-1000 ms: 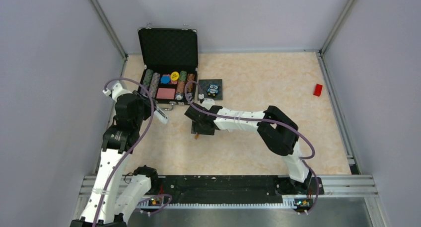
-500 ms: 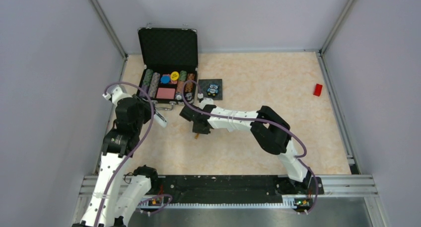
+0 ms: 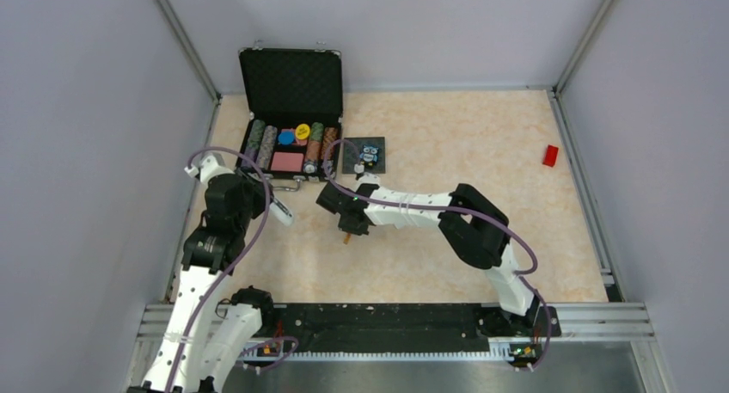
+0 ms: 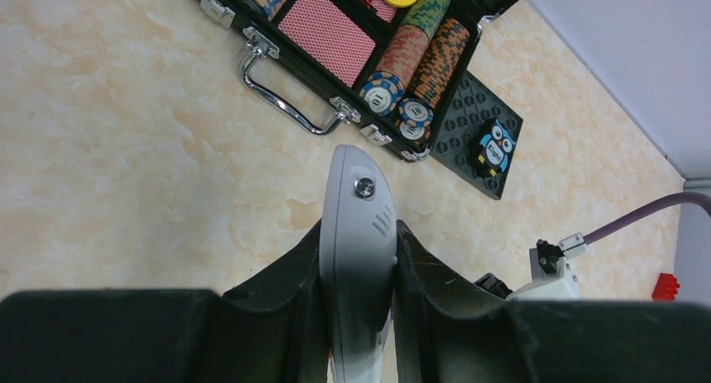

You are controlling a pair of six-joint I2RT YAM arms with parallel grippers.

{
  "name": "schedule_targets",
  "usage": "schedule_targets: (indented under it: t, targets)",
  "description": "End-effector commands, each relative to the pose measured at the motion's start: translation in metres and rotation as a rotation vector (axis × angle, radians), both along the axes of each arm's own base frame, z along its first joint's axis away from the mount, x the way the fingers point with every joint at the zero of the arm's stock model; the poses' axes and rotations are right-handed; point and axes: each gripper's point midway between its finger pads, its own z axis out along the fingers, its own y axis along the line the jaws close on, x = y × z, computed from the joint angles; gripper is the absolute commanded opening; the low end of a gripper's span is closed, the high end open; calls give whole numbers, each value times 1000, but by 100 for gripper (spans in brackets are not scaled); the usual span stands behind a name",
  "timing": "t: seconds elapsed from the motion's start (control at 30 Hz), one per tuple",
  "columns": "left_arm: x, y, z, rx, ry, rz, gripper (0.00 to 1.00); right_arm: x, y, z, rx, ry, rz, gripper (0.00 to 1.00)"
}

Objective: Load the batteries into the remote control

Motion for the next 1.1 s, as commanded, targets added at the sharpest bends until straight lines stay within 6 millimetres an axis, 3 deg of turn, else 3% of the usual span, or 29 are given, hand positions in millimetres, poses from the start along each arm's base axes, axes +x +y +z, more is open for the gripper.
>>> schedule_targets:
  t: [0.0,0.1,0.2,0.3,0.37,0.43,0.57,0.73,0.97,1.0,1.07]
  targets:
    - [6,-13,21,-30,-110,-73,0,-21,-54,-12,-107,57,-106,0]
    - [9,-37,19,-86,-145,-188,0,-23,-86,-7,-97,63,-207,0]
    - [7,-78,25,-193,-214,-397,0,-27,-119,2,-64,61,-312,0]
    - [1,-112,35,-279,-310,-592,0,-38,-152,8,-19,66,-429,0]
    - [-6,-132,52,-334,-429,-728,0,-44,-172,10,18,75,-519,0]
    - [-15,-146,66,-392,-525,-824,0,-50,-190,10,47,80,-594,1]
    - [-21,-166,68,-451,-552,-949,0,-52,-221,12,91,64,-705,3]
    - [-25,-185,75,-460,-564,-1060,0,-53,-242,0,162,78,-815,3]
    - [-18,-189,72,-466,-552,-1067,0,-46,-247,-8,266,87,-924,5]
    - [-16,-189,72,-463,-547,-1063,0,-45,-247,-8,279,95,-934,8]
    - [-13,-189,70,-457,-530,-1046,0,-44,-246,-8,286,120,-931,25]
